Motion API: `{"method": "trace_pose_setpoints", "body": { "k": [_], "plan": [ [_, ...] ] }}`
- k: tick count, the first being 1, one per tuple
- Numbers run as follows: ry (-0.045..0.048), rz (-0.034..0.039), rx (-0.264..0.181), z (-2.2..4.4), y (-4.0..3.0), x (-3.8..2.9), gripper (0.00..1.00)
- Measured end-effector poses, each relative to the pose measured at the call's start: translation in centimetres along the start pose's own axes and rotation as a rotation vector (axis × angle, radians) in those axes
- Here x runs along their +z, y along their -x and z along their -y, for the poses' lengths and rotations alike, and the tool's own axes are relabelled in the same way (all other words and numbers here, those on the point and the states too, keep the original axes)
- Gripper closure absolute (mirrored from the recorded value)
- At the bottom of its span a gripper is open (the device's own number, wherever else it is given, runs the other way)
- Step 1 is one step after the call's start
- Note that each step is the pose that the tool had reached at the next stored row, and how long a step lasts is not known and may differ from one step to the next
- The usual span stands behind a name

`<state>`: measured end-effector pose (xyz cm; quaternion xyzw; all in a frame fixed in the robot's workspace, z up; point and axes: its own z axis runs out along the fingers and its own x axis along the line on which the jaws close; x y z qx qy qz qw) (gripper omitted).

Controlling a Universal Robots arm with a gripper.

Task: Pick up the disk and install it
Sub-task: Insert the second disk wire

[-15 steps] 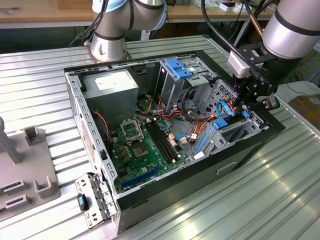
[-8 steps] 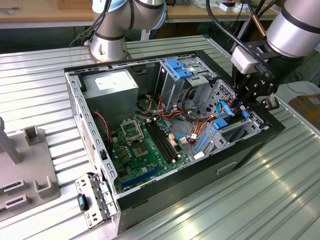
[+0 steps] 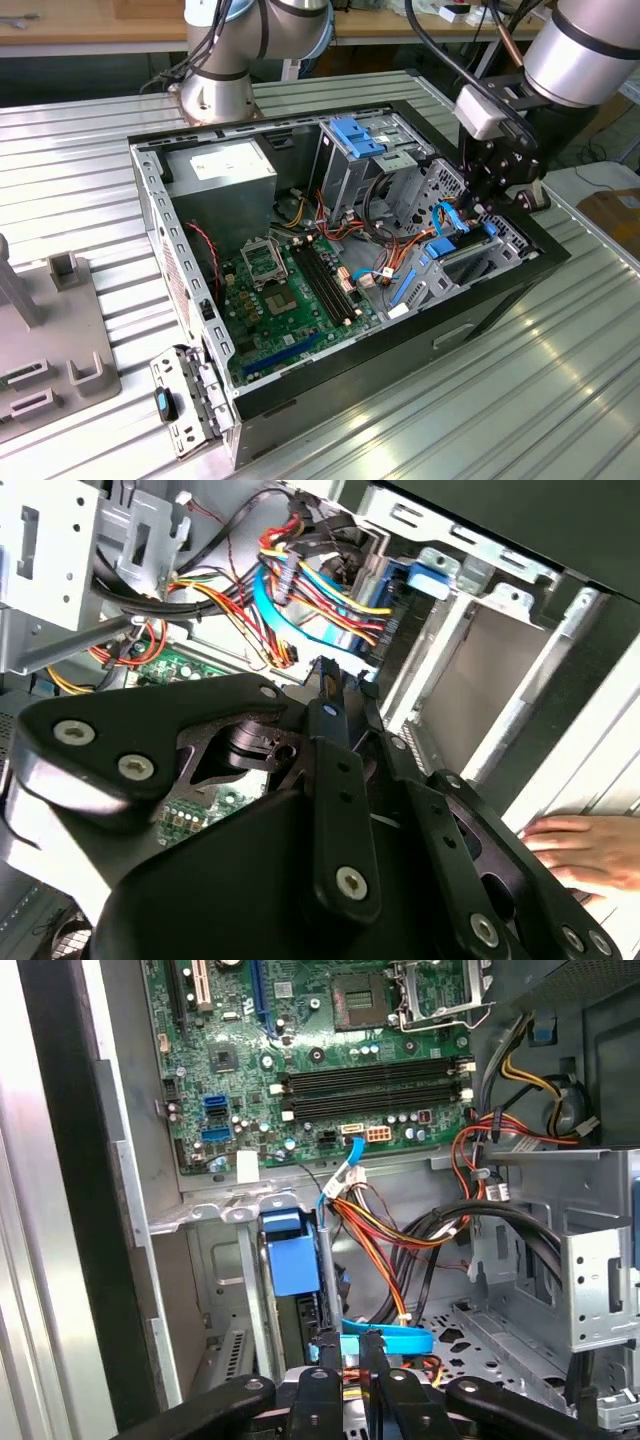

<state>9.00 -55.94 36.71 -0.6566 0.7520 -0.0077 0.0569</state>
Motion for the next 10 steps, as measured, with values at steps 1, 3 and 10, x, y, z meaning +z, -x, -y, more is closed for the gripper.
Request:
{"method": "trace_pose_setpoints", "body": {
  "k": [1, 3, 10],
  "plan": [
    [-0.0001, -0.0001, 0.000, -0.03, 0.20, 0.01, 0.78],
    [0.0000, 0.0001, 0.000, -0.04, 0.28, 0.03, 0.78],
    [0.0000, 0.0000, 0.000, -0.04, 0.30, 0.03, 0.78]
  ]
}}
